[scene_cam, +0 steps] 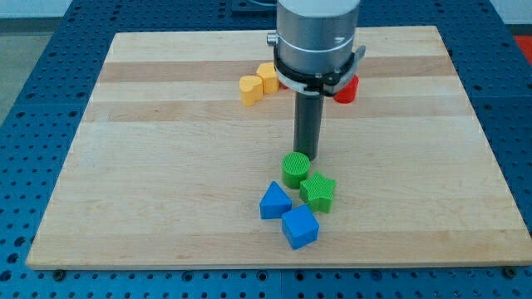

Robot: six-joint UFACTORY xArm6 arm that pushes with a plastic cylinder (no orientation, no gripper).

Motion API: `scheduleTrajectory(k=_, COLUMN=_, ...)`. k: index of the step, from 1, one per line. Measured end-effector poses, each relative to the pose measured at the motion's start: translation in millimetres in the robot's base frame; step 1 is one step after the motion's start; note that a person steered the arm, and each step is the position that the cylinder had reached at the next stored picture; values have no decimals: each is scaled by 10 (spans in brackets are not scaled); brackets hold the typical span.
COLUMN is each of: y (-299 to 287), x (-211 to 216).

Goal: Push the green star towards bottom

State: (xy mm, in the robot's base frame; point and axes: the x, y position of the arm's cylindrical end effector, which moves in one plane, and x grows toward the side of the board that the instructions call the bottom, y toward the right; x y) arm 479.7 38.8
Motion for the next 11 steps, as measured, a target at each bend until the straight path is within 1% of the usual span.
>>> scheduleTrajectory(k=1, y=-1, x=188)
scheduleTrajectory(k=2, y=-1, x=242)
scheduleTrajectory(k=5, y=168, x=313)
scheduleTrajectory(k=6, y=322, x=346)
scheduleTrajectory(k=10, y=283, x=537)
scheduleTrajectory(k=11, y=296, x=529)
